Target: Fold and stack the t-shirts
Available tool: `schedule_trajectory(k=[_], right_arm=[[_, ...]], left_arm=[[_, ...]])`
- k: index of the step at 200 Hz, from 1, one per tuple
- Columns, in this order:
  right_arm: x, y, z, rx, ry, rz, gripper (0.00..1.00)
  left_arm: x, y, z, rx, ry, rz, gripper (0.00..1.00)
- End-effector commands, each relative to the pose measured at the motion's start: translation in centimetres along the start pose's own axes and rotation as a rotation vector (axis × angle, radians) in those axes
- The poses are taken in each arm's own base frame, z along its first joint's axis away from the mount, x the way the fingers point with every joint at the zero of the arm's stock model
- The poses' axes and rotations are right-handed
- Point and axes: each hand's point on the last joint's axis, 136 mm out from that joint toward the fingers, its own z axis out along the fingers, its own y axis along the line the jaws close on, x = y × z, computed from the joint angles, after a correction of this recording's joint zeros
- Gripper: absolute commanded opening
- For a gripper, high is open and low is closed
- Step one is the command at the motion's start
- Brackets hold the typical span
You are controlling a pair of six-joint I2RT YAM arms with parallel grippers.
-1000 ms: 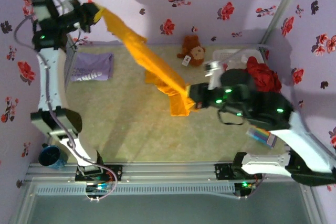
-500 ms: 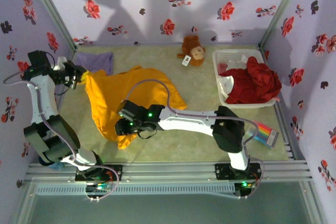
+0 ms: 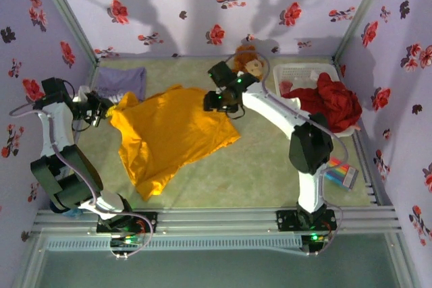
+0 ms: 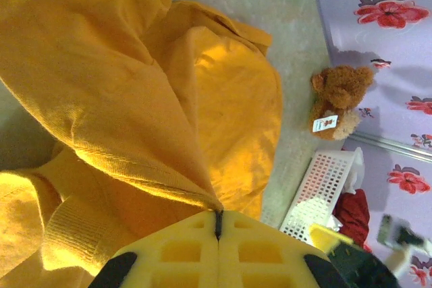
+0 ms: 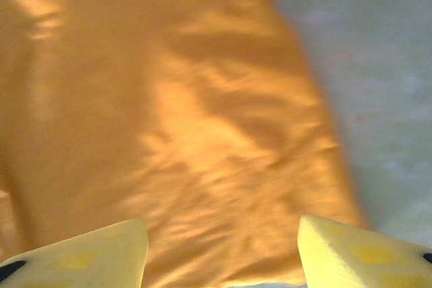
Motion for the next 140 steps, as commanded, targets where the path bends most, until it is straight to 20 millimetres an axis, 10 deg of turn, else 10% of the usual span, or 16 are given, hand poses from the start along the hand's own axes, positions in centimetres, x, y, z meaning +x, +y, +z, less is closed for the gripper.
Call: schedule_trajectory(k=[1, 140], right_arm=[[1.7, -4.0, 3.2, 0.115, 0.150, -0.107, 0.61], [1.3, -5.3, 10.6, -0.033, 0.304, -0.040, 0.39]], left_arm=[[-0.3, -0.1, -0.2, 0.008, -0.011, 0.034, 0.00], [-0.5, -0.3, -0.3, 0.006, -0.011, 0.040, 0.00]])
